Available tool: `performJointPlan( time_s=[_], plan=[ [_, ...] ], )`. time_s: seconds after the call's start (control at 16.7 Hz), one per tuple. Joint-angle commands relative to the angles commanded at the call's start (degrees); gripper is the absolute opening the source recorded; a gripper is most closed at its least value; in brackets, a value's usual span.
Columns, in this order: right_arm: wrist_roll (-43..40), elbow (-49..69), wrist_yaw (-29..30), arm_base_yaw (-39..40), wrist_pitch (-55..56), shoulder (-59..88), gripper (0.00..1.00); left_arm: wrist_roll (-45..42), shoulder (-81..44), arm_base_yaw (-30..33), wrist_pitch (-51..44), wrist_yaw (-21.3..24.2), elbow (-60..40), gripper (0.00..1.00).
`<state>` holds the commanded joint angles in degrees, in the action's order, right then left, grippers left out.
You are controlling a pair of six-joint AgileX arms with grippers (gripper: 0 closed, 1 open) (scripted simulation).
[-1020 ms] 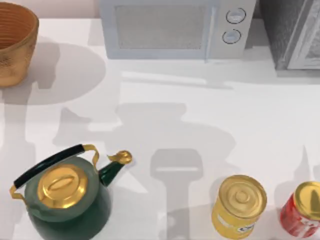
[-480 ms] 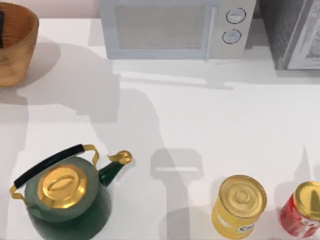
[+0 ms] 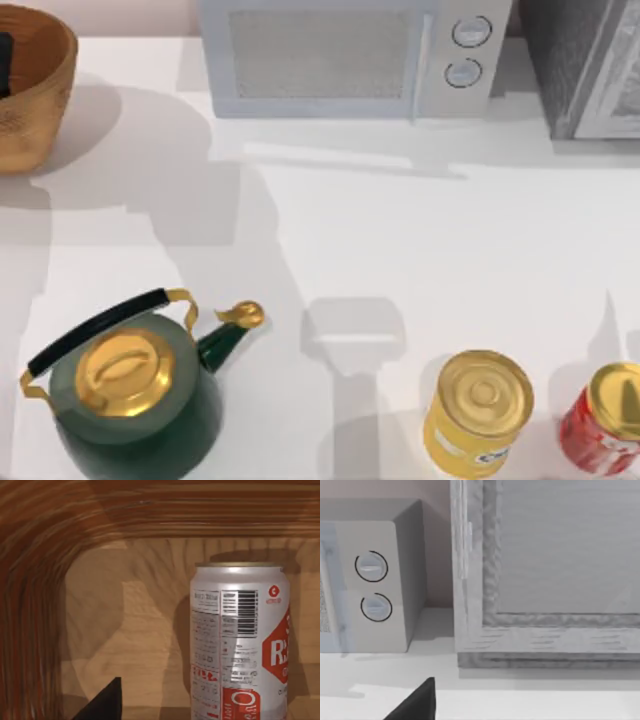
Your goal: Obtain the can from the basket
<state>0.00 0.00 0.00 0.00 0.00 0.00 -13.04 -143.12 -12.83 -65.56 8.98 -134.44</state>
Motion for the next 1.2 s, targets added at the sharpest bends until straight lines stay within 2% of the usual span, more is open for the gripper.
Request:
performJointPlan(
  time_s=[0.24,0.6,0.84,1.2],
  plan=[
    [0.0,0.0,0.0,0.0,0.0,0.0,1.0,0.2,-0.6,0.4,0.9,-0.1,0.2,1.0],
    [0.0,0.0,0.0,0.0,0.0,0.0,1.0,0.9,-5.9,0.9,7.7,-0.2,1.7,1.0],
    [0.0,0.0,0.0,0.0,0.0,0.0,1.0,0.9,-6.0,1.0,7.9,-0.2,1.8,1.0],
    [0.0,0.0,0.0,0.0,0.0,0.0,1.0,0.9,-6.0,1.0,7.9,-0.2,1.8,0.55]
  ],
)
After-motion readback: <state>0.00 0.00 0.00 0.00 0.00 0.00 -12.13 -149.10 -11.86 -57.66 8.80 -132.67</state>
